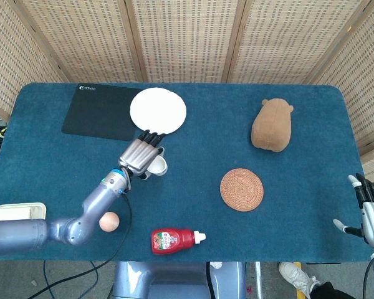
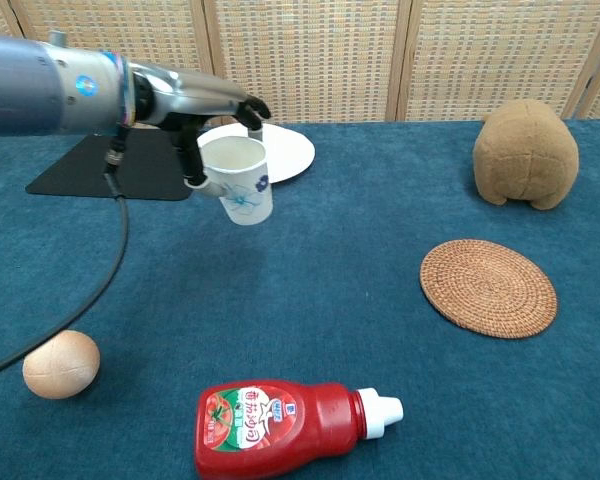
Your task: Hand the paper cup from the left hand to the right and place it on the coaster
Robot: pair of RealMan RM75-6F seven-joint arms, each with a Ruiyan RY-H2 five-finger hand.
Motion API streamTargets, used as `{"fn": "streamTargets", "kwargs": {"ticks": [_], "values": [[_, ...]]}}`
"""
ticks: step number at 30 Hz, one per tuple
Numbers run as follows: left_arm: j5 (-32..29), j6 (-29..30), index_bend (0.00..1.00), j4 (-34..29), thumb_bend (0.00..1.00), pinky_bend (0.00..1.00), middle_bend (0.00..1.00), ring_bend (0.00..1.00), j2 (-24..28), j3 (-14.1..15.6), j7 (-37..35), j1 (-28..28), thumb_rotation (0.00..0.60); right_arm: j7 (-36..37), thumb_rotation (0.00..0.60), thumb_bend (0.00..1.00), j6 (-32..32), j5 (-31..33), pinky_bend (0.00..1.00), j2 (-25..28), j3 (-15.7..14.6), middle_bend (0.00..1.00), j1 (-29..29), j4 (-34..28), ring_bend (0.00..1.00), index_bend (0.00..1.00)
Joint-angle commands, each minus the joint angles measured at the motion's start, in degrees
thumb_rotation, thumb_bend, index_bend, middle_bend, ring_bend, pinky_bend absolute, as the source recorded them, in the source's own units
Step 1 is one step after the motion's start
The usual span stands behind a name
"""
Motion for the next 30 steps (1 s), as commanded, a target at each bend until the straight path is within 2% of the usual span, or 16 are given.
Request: {"fn": "streamTargets", "kwargs": {"ticks": [1,9,17,20,25,30], "values": [[-5.2,0.7,0.37,2.7,0.29,0.00,0.00,0.00,-5.0,0.0,3.7,-5.3,0.600,1.0,0.600,0.02,-0.6,0.6,0.00,-0.1,0.3,0.00,0.0,0.7,0.00,0.00],[-11.2,0.6,0.37,8.7,0.29,0.00,0.00,0.00,-11.8,0.9,7.0,-11.7,0.600,3.5,0.600,0.02,-1.4,1.6,0.00,-0.4,0.6,0.00,-0.1,2.6,0.00,0.00],[-14.6,0.5,0.36,11.6,0.29,0.00,0.00,0.00,-14.9,2.2,8.8,-15.0,0.600,5.6,0.600,0.02,-1.7,2.0,0.00,-0.5,1.0,0.00,-0.3,3.7,0.00,0.00],[-15.9,0.8,0.26,12.3,0.28,0.00,0.00,0.00,-15.7,3.1,9.5,-15.8,0.600,6.4,0.600,0.02,-1.3,1.9,0.00,-0.4,1.1,0.00,-0.5,3.8,0.00,0.00],[-18.0,1.1,0.02,12.3,0.22,0.00,0.00,0.00,-16.0,4.4,10.6,-16.5,0.600,6.8,0.600,0.02,-1.0,1.5,0.00,-0.4,1.1,0.00,-0.6,3.8,0.00,0.00],[-19.4,1.3,0.00,11.8,0.20,0.00,0.00,0.00,-15.7,5.0,10.6,-16.7,0.600,6.8,0.600,0.02,-0.9,1.7,0.00,-0.3,1.2,0.00,-0.8,3.8,0.00,0.00]]}}
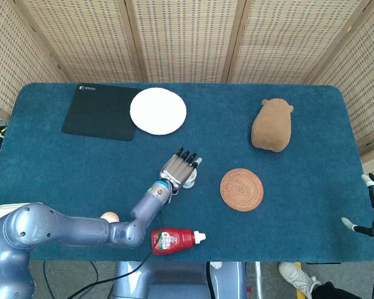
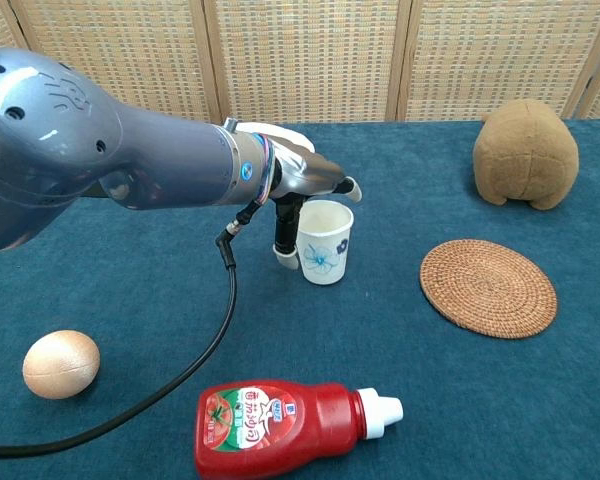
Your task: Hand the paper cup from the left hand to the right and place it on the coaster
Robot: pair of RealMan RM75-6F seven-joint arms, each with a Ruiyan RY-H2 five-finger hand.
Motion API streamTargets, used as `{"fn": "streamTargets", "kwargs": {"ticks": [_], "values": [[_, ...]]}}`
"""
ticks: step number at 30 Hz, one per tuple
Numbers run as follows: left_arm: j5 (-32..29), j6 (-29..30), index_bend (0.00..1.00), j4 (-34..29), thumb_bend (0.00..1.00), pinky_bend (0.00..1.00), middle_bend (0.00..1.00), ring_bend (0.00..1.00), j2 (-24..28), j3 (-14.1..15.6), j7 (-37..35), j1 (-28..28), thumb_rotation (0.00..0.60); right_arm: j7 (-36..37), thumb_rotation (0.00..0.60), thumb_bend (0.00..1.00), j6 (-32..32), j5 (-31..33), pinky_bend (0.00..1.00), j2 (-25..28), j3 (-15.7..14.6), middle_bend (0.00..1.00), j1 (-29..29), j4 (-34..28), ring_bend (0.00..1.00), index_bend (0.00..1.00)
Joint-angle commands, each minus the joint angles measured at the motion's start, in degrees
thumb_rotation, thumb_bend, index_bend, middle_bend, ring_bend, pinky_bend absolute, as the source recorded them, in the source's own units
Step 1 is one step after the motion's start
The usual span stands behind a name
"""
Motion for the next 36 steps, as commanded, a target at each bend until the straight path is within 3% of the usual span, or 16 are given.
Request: {"fn": "streamTargets", "kwargs": {"ticks": [1,6,10,16,21,28,36], "values": [[-0.1,0.3,0.00,-0.5,0.20,0.00,0.00,0.00,0.4,0.2,-0.5,0.1,0.600,0.2,0.600,0.02,0.1,0.3,0.00,0.1,0.1,0.00,-0.2,0.0,0.00,0.00],[2.5,1.5,0.00,-3.7,0.20,0.00,0.00,0.00,3.4,-0.6,-4.5,2.3,0.600,0.4,0.600,0.02,0.2,0.5,0.00,0.1,0.3,0.00,-0.3,0.2,0.00,0.00],[9.5,4.5,0.00,-10.1,0.20,0.00,0.00,0.00,9.0,-1.0,-10.8,7.0,0.600,-0.1,0.600,0.02,0.1,0.2,0.00,0.1,0.2,0.00,-0.2,0.0,0.00,0.00],[27.4,15.1,0.00,-21.7,0.19,0.00,0.00,0.00,20.8,3.7,-20.2,18.9,0.600,-2.2,0.600,0.02,0.3,-0.3,0.00,0.0,0.1,0.00,0.0,-1.0,0.00,0.00],[40.0,23.2,0.00,-25.5,0.19,0.00,0.00,0.00,27.5,8.8,-27.3,28.6,0.600,-3.7,0.600,0.02,0.6,-0.8,0.00,0.1,0.0,0.00,0.2,-2.0,0.00,0.00],[53.4,33.5,0.00,-22.9,0.18,0.00,0.00,0.00,32.2,16.1,-35.0,41.6,0.600,-7.4,0.600,0.02,1.3,-1.6,0.00,-0.3,-0.4,0.00,0.3,-3.6,0.00,0.00],[59.6,43.6,0.00,-12.4,0.18,0.00,0.00,0.00,27.9,19.6,-45.1,55.0,0.600,-12.6,0.600,0.02,1.1,-3.4,0.00,-1.0,-1.3,0.00,1.2,-5.4,0.00,0.00]]}}
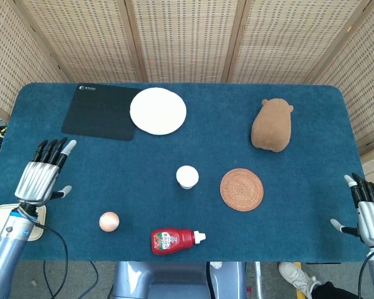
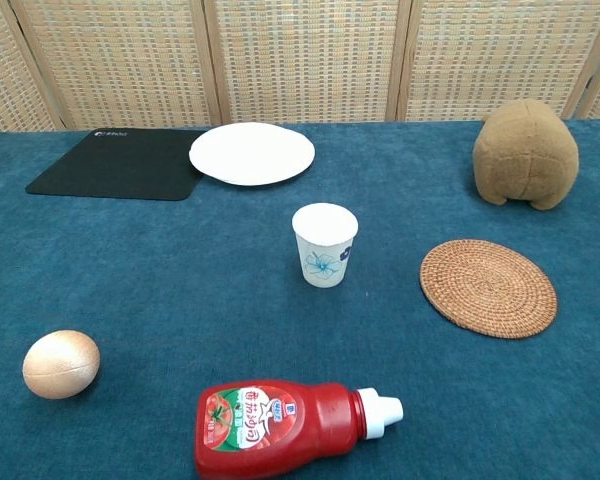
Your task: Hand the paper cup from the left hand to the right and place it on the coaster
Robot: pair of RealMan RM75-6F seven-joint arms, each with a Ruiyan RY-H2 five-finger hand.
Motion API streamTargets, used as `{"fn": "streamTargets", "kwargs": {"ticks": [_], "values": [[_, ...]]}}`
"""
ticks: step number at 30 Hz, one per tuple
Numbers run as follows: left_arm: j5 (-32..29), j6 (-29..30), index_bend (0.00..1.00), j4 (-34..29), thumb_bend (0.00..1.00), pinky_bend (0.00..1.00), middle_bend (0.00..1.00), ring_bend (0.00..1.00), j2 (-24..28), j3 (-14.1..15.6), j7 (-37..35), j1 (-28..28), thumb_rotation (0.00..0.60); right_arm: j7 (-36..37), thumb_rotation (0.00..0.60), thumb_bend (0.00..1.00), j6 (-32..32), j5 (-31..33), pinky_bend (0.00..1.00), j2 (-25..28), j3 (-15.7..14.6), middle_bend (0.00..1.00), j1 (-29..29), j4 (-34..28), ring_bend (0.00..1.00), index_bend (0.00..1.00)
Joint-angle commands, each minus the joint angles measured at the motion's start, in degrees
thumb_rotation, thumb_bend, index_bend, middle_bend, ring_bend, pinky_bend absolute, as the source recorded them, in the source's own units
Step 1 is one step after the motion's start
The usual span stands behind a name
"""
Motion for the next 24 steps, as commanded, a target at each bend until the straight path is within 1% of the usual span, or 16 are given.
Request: {"fn": "streamTargets", "kwargs": {"ticks": [1,6,11,16,18,20,21,24], "values": [[3.8,5.0,0.00,6.5,0.18,0.00,0.00,0.00,-3.3,2.3,-5.7,7.0,0.600,-2.3,0.600,0.02,0.1,-0.9,0.00,-0.6,-0.4,0.00,0.5,-1.0,0.00,0.00],[6.5,7.7,0.00,11.3,0.18,0.00,0.00,0.00,-4.7,3.5,-8.6,12.2,0.600,-4.9,0.600,0.02,0.1,-2.3,0.00,-1.3,-0.7,0.00,1.2,-2.4,0.00,0.00],[8.5,8.5,0.00,13.9,0.18,0.00,0.00,0.00,-5.0,3.4,-10.9,15.2,0.600,-8.1,0.600,0.02,-1.4,-4.3,0.00,-0.8,-0.3,0.00,3.6,-6.1,0.00,0.00],[8.9,7.7,0.00,14.8,0.18,0.00,0.00,0.00,-4.9,1.5,-12.2,16.3,0.600,-13.7,0.600,0.02,-5.3,-6.0,0.00,-0.3,2.3,0.00,8.9,-13.3,0.00,0.00],[9.3,7.1,0.00,14.9,0.18,0.00,0.00,0.00,-4.8,0.9,-12.4,16.6,0.600,-16.4,0.600,0.02,-7.9,-5.9,0.00,-0.6,3.9,0.00,11.8,-16.5,0.00,0.02],[9.4,6.5,0.00,15.0,0.18,0.00,0.00,0.00,-4.7,0.5,-12.6,16.8,0.600,-18.9,0.600,0.02,-10.4,-4.7,0.00,-1.1,5.4,0.00,14.4,-18.9,0.00,0.06],[9.4,6.1,0.00,15.1,0.18,0.00,0.00,0.00,-4.6,0.1,-12.9,17.0,0.600,-20.7,0.600,0.02,-12.3,-3.6,0.00,-1.8,6.8,0.00,16.4,-20.6,0.00,0.09],[9.3,4.8,0.00,15.2,0.18,0.00,0.00,0.00,-4.4,-0.7,-13.2,17.3,0.600,-24.6,0.600,0.02,-15.9,0.0,0.00,-3.8,9.2,0.00,20.5,-22.8,0.00,0.15]]}}
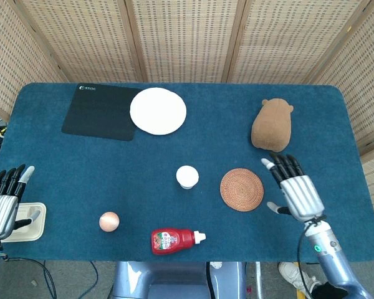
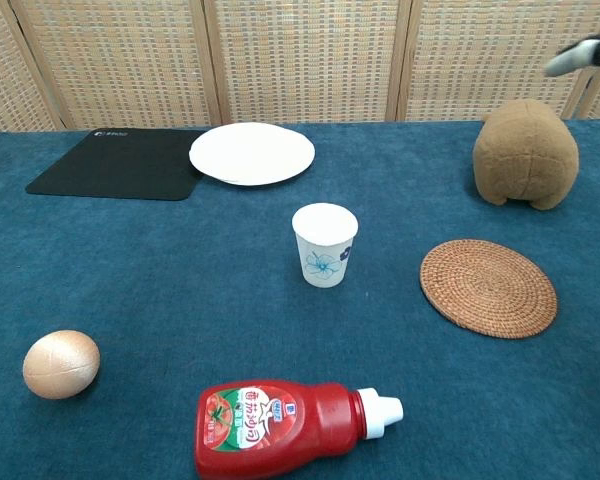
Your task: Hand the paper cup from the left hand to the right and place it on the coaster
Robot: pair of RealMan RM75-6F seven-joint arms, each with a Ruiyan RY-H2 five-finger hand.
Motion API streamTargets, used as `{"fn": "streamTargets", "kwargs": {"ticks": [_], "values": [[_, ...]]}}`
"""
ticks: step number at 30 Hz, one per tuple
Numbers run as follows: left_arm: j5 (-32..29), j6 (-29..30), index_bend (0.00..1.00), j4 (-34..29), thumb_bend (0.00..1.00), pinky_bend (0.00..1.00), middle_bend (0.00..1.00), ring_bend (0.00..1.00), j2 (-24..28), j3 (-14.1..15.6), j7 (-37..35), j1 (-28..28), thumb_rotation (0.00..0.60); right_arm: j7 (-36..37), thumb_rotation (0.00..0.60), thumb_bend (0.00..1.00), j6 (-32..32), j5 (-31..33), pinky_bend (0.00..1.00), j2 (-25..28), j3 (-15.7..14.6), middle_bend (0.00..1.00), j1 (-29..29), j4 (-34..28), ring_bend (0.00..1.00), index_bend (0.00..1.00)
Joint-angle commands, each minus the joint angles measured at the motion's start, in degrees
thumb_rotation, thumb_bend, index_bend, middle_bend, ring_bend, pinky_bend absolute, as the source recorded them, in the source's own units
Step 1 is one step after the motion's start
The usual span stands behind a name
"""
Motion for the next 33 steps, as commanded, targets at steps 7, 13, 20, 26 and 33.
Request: {"fn": "streamTargets", "kwargs": {"ticks": [7,13,20,26,33], "values": [[0.5,-3.8,0.00,0.9,0.18,0.00,0.00,0.00,0.3,-2.8,-1.4,1.0,0.600,-15.1,0.600,0.02,-12.1,16.7,0.00,-10.8,7.9,0.00,16.1,-2.0,0.00,0.15],[1.7,-6.4,0.00,1.6,0.18,0.00,0.00,0.00,0.1,-3.8,-2.0,1.2,0.600,-19.5,0.600,0.02,-15.5,25.8,0.00,-17.0,8.9,0.00,23.5,3.4,0.00,0.17],[2.4,-8.7,0.00,2.4,0.18,0.00,0.00,0.00,0.0,-5.3,-3.1,1.6,0.600,-22.0,0.600,0.02,-17.5,33.1,0.00,-23.0,7.3,0.00,29.7,10.4,0.00,0.19],[2.8,-9.9,0.00,2.7,0.18,0.00,0.00,0.00,0.0,-6.3,-3.5,2.0,0.600,-22.2,0.600,0.02,-17.9,36.2,0.00,-26.2,5.7,0.00,32.2,13.9,0.00,0.19],[3.6,-10.5,0.00,2.7,0.18,0.00,0.00,0.00,0.3,-7.4,-4.1,2.8,0.600,-21.4,0.600,0.02,-16.9,37.3,0.00,-27.5,4.8,0.00,33.8,15.8,0.00,0.19]]}}
